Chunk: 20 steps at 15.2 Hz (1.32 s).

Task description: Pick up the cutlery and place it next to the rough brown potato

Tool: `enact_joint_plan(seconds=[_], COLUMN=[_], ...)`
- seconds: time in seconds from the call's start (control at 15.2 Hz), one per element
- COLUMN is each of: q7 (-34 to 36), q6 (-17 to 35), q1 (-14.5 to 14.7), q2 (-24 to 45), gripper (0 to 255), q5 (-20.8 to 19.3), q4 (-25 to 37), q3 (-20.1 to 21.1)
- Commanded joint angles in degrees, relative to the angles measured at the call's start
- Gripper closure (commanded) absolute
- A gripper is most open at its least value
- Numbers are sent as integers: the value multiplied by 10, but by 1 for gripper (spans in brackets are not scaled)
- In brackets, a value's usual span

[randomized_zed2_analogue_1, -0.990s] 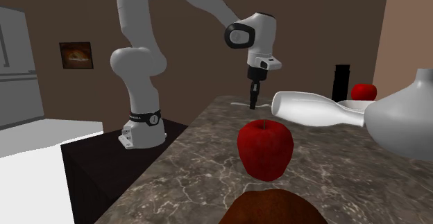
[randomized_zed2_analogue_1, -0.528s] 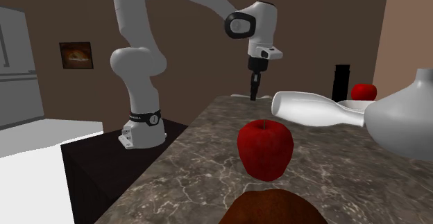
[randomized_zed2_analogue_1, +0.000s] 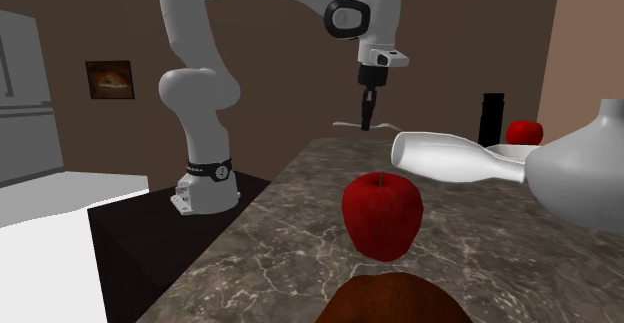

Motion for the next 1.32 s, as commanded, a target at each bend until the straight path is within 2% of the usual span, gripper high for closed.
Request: enact_joint_plan(seconds=[0.0, 0.66, 1.25], q7=[3, 16, -104], q6=[-17, -90, -121], q1=[0, -3, -61], q2=[-8, -35, -60], gripper=[255, 255, 255], q5=[-1, -7, -48], q4=[9, 56, 35], q3=[-1, -6, -92])
